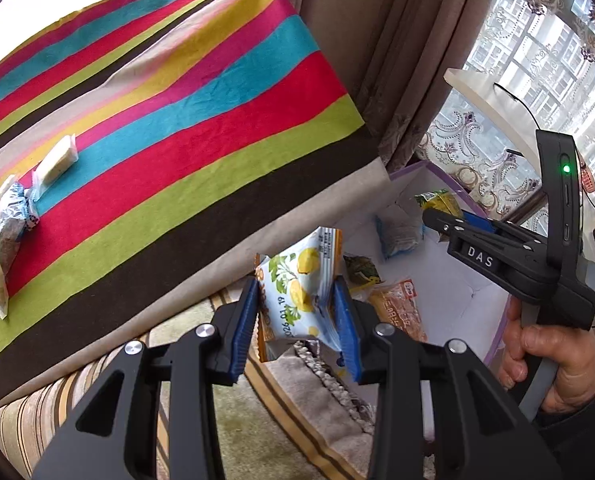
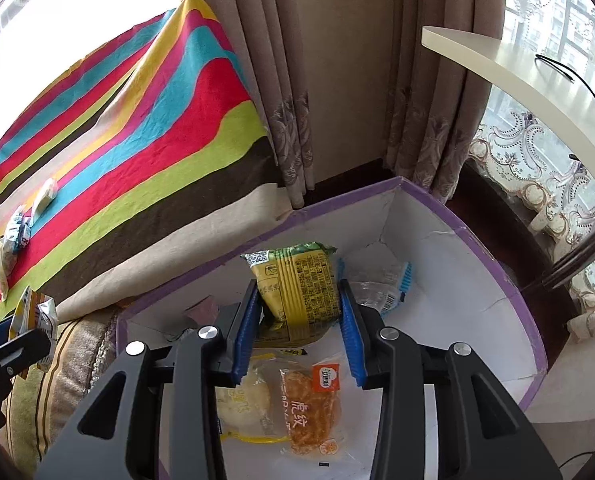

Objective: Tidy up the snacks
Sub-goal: 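Open the right tool while the left tool opens, releasing both packets into the box, then withdraw both tools from the box back over the snack pile, then grasp the white macadamia packet with left tool while right tool grasps clear-wrapped cake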

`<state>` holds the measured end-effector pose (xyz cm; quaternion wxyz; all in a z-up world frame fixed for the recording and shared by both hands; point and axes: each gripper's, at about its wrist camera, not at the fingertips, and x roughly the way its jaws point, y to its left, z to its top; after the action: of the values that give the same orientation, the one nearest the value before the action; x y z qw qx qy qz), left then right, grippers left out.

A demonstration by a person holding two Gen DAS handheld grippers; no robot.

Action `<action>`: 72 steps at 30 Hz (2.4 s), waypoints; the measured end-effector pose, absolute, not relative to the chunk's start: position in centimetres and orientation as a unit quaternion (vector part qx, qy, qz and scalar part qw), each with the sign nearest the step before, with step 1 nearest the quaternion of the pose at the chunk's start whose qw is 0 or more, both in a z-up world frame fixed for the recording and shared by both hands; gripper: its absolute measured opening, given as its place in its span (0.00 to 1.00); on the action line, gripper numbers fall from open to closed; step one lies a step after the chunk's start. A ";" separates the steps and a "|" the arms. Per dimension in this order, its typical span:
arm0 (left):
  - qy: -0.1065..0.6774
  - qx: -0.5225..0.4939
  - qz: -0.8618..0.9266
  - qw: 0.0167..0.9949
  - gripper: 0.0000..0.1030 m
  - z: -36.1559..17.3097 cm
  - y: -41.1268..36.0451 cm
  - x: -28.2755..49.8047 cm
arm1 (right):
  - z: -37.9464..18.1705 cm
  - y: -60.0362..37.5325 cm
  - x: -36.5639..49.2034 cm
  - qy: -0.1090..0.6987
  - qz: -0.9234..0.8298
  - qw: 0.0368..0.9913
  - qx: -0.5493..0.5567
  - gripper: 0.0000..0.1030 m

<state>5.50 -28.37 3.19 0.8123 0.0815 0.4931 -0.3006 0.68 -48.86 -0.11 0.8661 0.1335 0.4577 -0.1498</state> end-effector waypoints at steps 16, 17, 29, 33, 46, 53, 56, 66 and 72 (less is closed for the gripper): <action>0.517 0.067 -0.327 0.788 0.63 2.3 -29.6 4.9 | 0.0 -49.5 0.4 0.452 -0.174 0.864 0.139 0.69; 0.516 0.066 -0.324 0.790 0.63 2.3 -29.5 5.0 | 0.0 -49.5 0.4 0.452 -0.173 0.864 0.139 0.70; 0.514 0.040 -0.279 0.810 0.63 2.6 -26.3 6.7 | 0.7 -47.9 1.1 0.453 -0.154 0.869 0.129 0.74; 0.513 0.028 -0.265 0.816 0.63 2.6 -24.8 7.4 | 1.0 -47.1 1.5 0.454 -0.146 0.870 0.124 0.74; 0.515 -0.025 -0.216 0.829 0.63 2.7 -19.4 9.0 | 1.4 -43.8 3.1 0.463 -0.114 0.872 0.109 0.76; 0.516 -0.067 -0.174 0.836 0.63 2.6 -14.6 10.0 | 1.6 -41.4 4.3 0.469 -0.090 0.873 0.098 0.77; 0.514 -0.083 -0.153 0.840 0.63 2.6 -12.2 10.4 | 1.8 -40.3 4.8 0.470 -0.081 0.874 0.094 0.79; 0.507 -0.133 -0.086 0.847 0.63 2.5 -4.5 11.4 | 2.1 -36.3 6.8 0.478 -0.043 0.874 0.072 0.79; 0.504 -0.152 -0.053 0.849 0.63 1.9 -0.6 12.5 | 2.3 -33.5 8.1 0.487 -0.020 0.871 0.057 0.80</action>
<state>12.46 -0.60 1.93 0.8487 -0.1517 0.5039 -0.0527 8.09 -33.52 2.30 0.8714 0.0569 0.4868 -0.0204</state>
